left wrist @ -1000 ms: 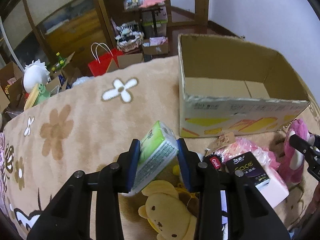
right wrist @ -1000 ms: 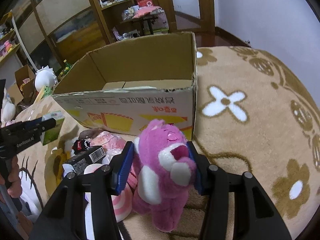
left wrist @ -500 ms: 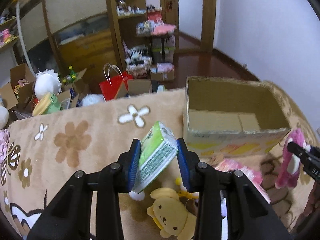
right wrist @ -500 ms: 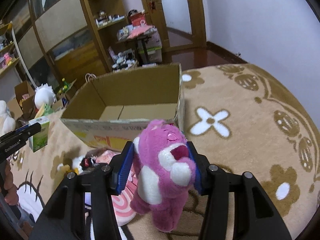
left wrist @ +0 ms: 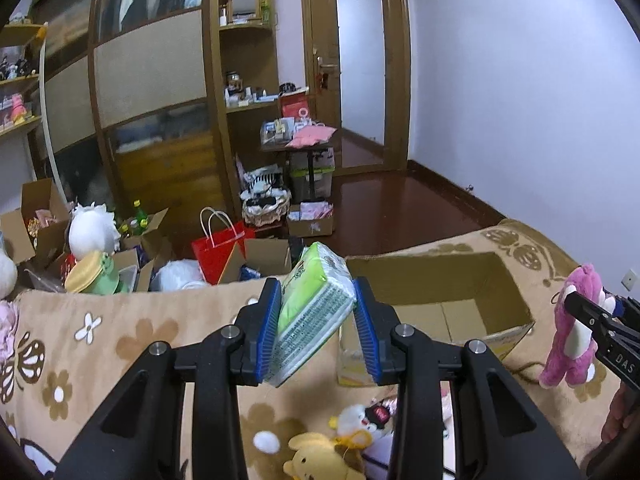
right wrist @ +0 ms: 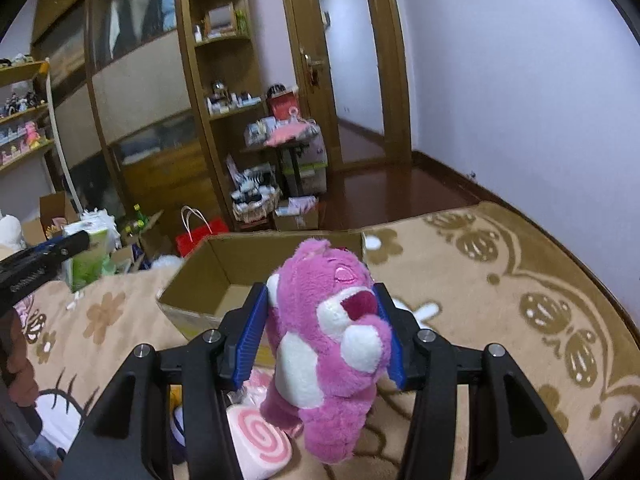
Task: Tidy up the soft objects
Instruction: 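Lift the pink bear with the right tool while the left tool lifts the green tissue pack, then release the pink bear and green tissue pack into the cardboard box with both tools, then lower the right tool onto the swirl cushion while the left tool lowers onto the yellow plush dog, then lift the swirl cushion with the right tool while the left tool lifts the yellow dog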
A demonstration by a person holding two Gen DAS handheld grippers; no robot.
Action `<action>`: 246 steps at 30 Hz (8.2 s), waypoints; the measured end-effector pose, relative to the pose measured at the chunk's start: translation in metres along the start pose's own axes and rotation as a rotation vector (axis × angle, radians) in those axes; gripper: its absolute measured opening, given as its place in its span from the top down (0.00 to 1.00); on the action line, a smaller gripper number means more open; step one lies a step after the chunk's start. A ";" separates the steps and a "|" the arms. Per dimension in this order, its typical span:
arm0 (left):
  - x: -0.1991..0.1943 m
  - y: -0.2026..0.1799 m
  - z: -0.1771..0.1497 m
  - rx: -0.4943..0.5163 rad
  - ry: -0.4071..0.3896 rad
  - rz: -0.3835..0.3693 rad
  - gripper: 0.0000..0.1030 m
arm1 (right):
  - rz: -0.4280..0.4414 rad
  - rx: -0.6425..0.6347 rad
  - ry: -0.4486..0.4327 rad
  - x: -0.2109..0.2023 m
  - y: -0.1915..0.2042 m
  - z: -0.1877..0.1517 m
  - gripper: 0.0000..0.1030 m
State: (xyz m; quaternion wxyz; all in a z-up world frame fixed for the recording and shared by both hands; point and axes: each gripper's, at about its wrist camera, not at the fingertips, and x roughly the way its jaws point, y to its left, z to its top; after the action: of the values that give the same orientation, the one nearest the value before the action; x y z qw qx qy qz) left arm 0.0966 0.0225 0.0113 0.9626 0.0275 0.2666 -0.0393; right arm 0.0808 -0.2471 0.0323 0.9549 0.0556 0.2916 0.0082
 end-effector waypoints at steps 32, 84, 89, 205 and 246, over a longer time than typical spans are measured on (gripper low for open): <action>0.011 -0.046 0.021 0.113 -0.130 -0.146 0.66 | 0.032 -0.074 -0.146 0.031 0.024 0.063 0.46; 0.046 -0.025 -0.001 0.072 0.078 -0.041 0.01 | 0.071 0.007 0.053 0.054 0.009 0.021 0.00; 0.032 -0.010 -0.002 0.005 0.112 -0.036 0.00 | 0.073 -0.009 0.062 0.038 0.014 0.016 0.00; 0.073 -0.006 -0.130 -0.075 0.591 -0.059 0.51 | 0.085 -0.057 0.466 0.080 0.057 -0.106 0.71; 0.047 -0.034 0.010 0.042 0.001 -0.095 0.50 | -0.035 0.025 -0.004 0.041 0.024 0.000 0.71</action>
State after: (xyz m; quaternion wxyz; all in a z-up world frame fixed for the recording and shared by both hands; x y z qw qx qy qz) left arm 0.1389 -0.0148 -0.0049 0.9587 0.0348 0.2672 -0.0906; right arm 0.1153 -0.2212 0.0116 0.9547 0.0626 0.2908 -0.0121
